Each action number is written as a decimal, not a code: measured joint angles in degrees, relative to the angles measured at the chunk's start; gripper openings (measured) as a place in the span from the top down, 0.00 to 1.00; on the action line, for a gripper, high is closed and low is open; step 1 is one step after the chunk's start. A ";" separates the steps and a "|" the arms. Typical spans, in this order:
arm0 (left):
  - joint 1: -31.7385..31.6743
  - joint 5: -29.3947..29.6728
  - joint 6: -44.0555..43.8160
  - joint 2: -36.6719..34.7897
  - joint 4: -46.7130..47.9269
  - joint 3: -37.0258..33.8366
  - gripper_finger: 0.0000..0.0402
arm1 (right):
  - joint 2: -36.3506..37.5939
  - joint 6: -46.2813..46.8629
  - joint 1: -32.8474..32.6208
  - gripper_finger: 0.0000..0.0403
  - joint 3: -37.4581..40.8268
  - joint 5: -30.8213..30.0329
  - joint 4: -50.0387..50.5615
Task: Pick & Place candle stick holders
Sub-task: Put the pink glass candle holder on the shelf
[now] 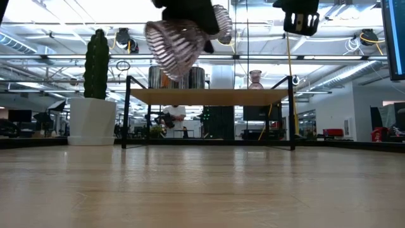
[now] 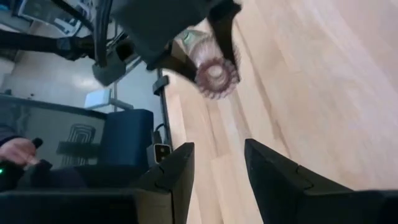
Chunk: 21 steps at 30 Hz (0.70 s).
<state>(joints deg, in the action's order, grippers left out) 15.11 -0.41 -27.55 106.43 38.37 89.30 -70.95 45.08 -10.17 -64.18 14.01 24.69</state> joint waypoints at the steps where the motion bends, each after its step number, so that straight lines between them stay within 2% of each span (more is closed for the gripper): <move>1: 0.08 0.08 0.00 0.00 -0.96 0.00 0.69 | 0.51 -0.12 0.00 0.66 0.00 -0.18 0.52; 8: -0.28 3.95 0.66 -0.02 -7.47 0.00 0.69 | 5.72 -0.83 -2.59 0.68 -0.03 -1.96 6.04; 16: -3.61 12.42 5.14 -0.26 -29.40 0.07 0.69 | 14.67 -2.50 -12.34 0.70 -0.04 -17.38 14.40; 21: -6.84 23.32 7.96 -0.33 -36.60 0.07 0.69 | 18.41 -5.63 -18.58 0.71 -0.04 -25.86 15.44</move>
<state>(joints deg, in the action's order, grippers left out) 8.27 22.92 -19.58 106.10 1.77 89.36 -52.54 39.45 -28.76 -64.23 -11.85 40.13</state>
